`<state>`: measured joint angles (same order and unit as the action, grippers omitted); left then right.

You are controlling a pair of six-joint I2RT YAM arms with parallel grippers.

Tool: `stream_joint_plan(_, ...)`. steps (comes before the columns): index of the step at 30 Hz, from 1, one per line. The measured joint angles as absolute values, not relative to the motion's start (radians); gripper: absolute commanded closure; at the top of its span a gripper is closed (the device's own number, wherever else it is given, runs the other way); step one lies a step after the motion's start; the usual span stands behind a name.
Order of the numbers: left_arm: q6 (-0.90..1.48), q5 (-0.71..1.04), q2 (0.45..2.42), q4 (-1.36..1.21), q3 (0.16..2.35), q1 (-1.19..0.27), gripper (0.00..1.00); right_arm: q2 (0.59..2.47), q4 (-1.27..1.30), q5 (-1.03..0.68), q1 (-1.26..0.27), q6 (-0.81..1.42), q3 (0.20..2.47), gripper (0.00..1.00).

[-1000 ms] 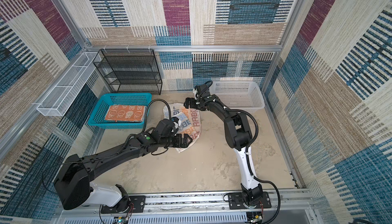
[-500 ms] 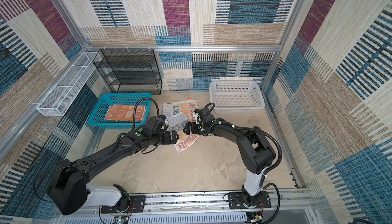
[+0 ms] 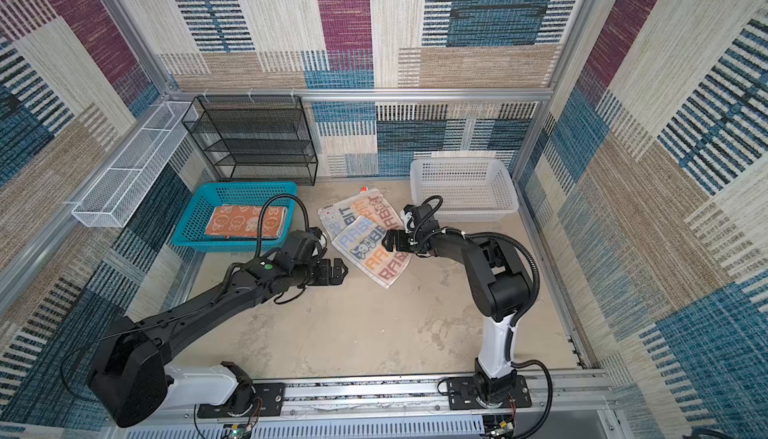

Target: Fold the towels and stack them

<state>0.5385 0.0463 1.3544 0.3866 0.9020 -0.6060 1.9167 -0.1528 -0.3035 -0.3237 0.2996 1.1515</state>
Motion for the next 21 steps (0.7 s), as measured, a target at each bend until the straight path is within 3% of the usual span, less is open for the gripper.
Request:
stream_joint_plan(8, 0.530, 0.073, 1.460, 0.382, 0.963, -0.588, 0.00, 1.704, -0.281, -0.231, -0.348, 0.269, 1.110, 0.01)
stream_joint_plan(16, 0.521, 0.111, 1.583, 0.368, 1.059, -0.574, 0.00, 1.478, -0.288, -0.196, -0.457, 0.348, 0.885, 0.00)
stream_joint_plan(21, 0.516, 0.136, 1.642, 0.359, 1.111, -0.572, 0.00, 1.449, -0.293, -0.152, -0.503, 0.418, 0.754, 0.09)
